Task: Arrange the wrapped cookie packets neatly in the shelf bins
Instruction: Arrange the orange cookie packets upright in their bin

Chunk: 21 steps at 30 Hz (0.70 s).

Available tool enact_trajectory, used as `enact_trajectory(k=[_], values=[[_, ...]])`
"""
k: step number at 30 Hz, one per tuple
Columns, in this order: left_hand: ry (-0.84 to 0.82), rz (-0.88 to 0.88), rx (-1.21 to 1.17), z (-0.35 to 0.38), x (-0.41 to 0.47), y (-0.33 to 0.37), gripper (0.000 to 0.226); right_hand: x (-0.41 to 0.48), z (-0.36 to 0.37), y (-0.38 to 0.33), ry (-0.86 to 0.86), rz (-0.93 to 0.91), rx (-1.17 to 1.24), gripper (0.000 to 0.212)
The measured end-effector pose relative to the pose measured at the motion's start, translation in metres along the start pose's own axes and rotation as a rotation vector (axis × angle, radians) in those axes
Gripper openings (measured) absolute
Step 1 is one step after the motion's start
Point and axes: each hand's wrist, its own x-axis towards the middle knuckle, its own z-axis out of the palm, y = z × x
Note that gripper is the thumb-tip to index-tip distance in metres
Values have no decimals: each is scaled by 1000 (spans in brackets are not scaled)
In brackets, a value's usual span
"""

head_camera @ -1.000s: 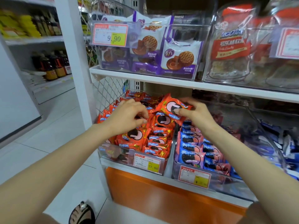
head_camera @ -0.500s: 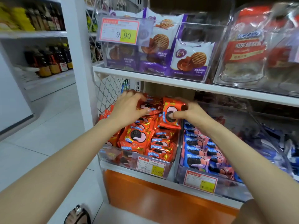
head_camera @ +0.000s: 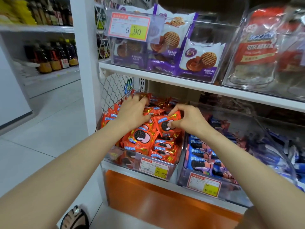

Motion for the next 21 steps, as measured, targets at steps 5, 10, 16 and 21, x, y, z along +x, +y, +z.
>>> enact_trajectory(k=[5, 10, 16, 21], values=[[114, -35, -129, -7, -2, -2, 39, 9, 10, 1, -80, 57, -116, 28], [225, -44, -206, -9, -3, -8, 34, 11, 15, 5, -176, 54, -493, 23], [325, -84, -382, -19, -1, -7, 28, 7, 15, 0, -159, 10, -644, 19], [260, -152, -660, -28, -6, 2, 13, 5, 14, -2, -91, -47, -702, 24]])
